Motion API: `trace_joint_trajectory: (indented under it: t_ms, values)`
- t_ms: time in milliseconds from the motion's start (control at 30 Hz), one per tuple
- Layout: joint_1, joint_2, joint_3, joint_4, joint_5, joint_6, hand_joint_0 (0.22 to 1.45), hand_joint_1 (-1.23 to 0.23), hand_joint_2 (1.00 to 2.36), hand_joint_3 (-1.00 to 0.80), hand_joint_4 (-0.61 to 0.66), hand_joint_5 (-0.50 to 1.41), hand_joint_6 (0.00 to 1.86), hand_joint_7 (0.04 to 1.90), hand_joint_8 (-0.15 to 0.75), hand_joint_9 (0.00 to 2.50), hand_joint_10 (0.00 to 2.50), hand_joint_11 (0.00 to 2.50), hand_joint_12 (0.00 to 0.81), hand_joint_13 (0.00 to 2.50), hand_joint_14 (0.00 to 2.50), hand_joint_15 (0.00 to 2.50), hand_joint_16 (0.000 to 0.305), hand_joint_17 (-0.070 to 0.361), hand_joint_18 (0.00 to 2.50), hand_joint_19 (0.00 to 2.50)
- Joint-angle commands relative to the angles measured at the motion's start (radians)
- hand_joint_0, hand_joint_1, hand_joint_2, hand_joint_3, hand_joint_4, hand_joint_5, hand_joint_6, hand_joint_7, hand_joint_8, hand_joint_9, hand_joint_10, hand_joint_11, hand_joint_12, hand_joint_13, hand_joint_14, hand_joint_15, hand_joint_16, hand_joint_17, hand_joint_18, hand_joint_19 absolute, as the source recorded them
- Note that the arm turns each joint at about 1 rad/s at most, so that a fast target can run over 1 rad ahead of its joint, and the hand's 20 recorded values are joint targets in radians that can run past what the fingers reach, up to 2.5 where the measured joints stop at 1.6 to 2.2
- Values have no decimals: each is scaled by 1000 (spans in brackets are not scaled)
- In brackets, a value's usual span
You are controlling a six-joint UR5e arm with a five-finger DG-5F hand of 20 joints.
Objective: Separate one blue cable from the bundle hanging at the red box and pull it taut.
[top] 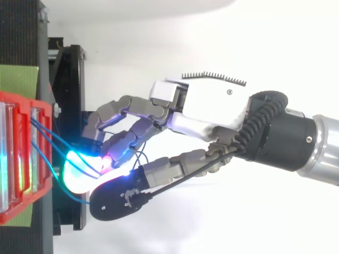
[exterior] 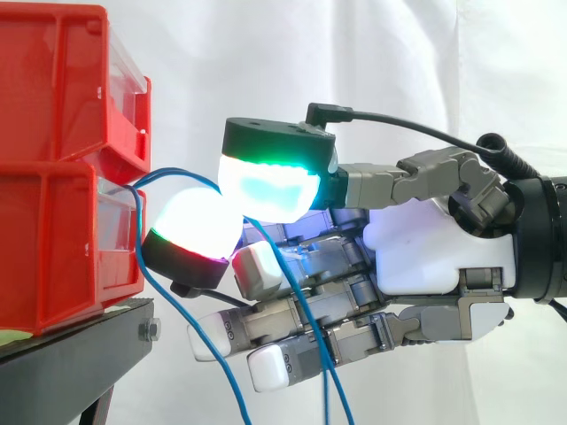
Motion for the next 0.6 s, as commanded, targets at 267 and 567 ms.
trace_joint_trajectory:
  t_ms: [267, 567]
  values:
    - [0, 0, -2, 0, 0, 0, 721, -890, 1000, -500, 203, -217, 919, 812, 387, 1006, 11, 1088, 391, 857, 17, 532, 50, 113, 830, 519]
    - [2, 0, -3, -1, -1, 0, 611, -576, 1000, -500, 182, -196, 893, 844, 396, 1039, 13, 1045, 403, 883, 18, 548, 52, 117, 841, 579]
